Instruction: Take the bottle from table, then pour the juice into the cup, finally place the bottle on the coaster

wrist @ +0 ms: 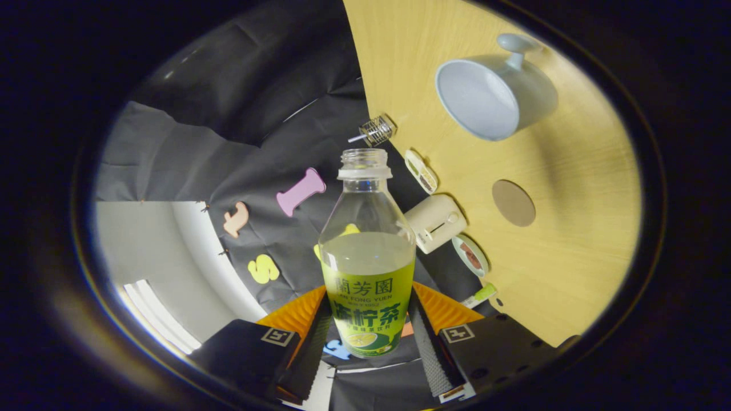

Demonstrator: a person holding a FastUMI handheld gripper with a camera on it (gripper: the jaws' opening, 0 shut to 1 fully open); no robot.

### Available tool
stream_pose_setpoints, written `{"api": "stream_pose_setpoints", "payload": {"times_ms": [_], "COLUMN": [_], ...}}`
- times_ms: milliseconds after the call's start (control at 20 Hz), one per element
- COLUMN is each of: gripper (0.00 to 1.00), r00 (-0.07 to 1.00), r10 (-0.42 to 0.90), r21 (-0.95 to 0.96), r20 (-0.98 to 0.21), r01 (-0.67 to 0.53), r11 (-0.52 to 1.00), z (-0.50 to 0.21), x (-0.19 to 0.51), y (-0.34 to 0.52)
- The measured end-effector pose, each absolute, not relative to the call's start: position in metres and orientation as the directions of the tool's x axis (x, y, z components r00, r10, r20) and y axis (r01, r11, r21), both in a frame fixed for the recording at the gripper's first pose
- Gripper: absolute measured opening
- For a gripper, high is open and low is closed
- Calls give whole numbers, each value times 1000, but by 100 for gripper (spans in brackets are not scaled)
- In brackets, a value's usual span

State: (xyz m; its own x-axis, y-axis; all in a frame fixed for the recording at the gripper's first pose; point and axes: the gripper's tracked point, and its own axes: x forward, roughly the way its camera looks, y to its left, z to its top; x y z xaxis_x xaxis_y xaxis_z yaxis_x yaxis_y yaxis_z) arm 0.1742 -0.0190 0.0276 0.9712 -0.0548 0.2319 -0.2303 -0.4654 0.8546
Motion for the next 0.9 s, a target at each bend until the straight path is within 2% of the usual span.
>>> {"api": "stream_pose_setpoints", "payload": {"times_ms": [200,500,800,900], "gripper": [78,78,79,79], "r00": [982,995,991,989], "r10": [-4,71,91,95], "r21": [928,997,877,805], "r20": [190,69,-99,-116], "r01": [-181,-72,44,37], "r11": [-327,38,478,592], "z": [12,-20,-50,-52], "x": [177,167,162,156], "y": [-3,12,27,27]}}
